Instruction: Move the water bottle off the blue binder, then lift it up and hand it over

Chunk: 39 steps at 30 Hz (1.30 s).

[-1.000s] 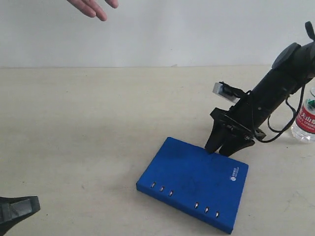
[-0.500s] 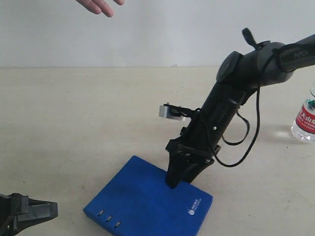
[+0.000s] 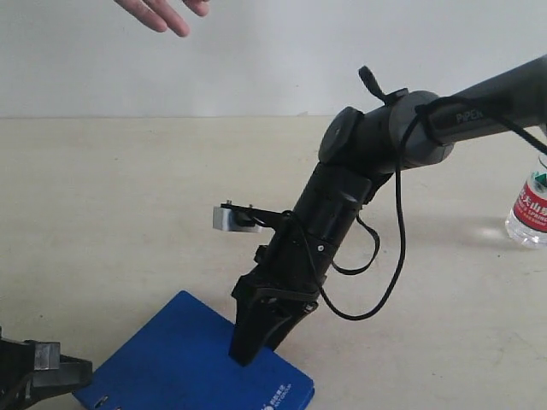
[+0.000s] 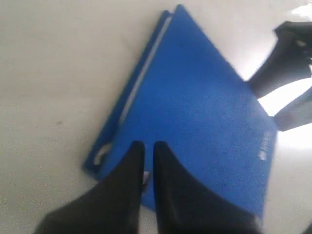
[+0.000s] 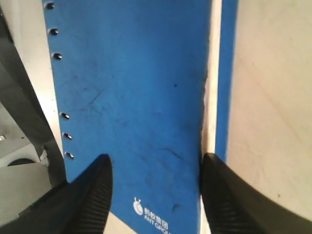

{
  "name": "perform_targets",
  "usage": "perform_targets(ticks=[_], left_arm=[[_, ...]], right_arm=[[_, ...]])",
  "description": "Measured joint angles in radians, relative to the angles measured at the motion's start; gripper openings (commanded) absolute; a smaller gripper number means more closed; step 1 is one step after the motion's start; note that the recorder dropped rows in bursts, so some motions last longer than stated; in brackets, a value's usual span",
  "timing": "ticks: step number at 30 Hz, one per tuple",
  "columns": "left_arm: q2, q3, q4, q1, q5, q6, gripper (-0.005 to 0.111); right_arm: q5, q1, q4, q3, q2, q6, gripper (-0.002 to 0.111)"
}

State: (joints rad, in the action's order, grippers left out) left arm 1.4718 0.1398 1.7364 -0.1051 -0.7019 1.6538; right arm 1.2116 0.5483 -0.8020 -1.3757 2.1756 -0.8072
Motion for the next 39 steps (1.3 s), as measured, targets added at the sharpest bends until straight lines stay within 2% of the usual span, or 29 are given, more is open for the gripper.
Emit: perform_targets(ticks=[3, 6, 10, 14, 16, 17, 20, 21, 23, 24, 27, 30, 34, 37, 39], left_arm=[[0.000, 0.000, 0.000, 0.000, 0.113, -0.028, 0.007], [0.000, 0.000, 0.002, 0.000, 0.131, -0.057, 0.007], [0.000, 0.000, 0.004, 0.000, 0.055, -0.079, 0.007], [0.000, 0.000, 0.004, 0.000, -0.038, -0.081, 0.007], [0.000, -0.002, 0.004, 0.000, -0.061, -0.081, 0.007], [0.000, -0.002, 0.004, 0.000, -0.062, -0.081, 0.011], [0.000, -0.003, 0.004, 0.000, -0.062, -0.081, 0.030], [0.000, -0.003, 0.004, 0.000, -0.062, -0.081, 0.043], [0.000, -0.003, 0.004, 0.000, -0.036, -0.081, 0.056], [0.000, -0.003, 0.004, 0.000, -0.008, -0.081, 0.059], [0.002, 0.018, 0.004, 0.000, 0.015, -0.095, 0.060], [0.002, 0.069, 0.004, 0.000, -0.028, -0.106, 0.060], [0.004, 0.125, 0.006, 0.000, -0.054, -0.108, 0.060], [0.013, 0.141, 0.006, 0.000, -0.068, -0.108, 0.060], [0.036, 0.146, 0.006, 0.000, -0.087, -0.108, 0.060]], right_arm=[[0.000, 0.000, -0.027, 0.000, 0.000, -0.003, 0.050], [0.000, 0.000, -0.080, 0.000, 0.000, -0.012, 0.039], [0.000, 0.000, -0.138, 0.000, -0.002, -0.020, 0.021], [0.000, 0.000, -0.148, 0.000, -0.002, -0.049, 0.020], [0.000, 0.000, -0.157, 0.000, -0.002, -0.135, 0.012], [0.000, 0.000, -0.159, 0.000, -0.002, -0.147, -0.001], [-0.099, 0.000, -0.160, 0.002, -0.002, -0.134, 0.000], [-0.133, 0.000, -0.160, 0.002, -0.002, -0.124, 0.000], [-0.214, -0.009, -0.173, 0.002, -0.002, -0.092, 0.000], [-0.250, -0.027, -0.179, 0.002, -0.003, -0.074, 0.000], [-0.293, -0.095, -0.192, 0.002, -0.004, 0.006, 0.000], [-0.280, -0.160, -0.194, 0.002, -0.004, 0.075, 0.000], [-0.211, -0.175, -0.174, 0.002, -0.004, 0.072, 0.001], [-0.165, -0.175, -0.165, 0.002, -0.004, 0.030, 0.011], [-0.158, -0.175, -0.150, 0.002, -0.004, 0.000, 0.024]])
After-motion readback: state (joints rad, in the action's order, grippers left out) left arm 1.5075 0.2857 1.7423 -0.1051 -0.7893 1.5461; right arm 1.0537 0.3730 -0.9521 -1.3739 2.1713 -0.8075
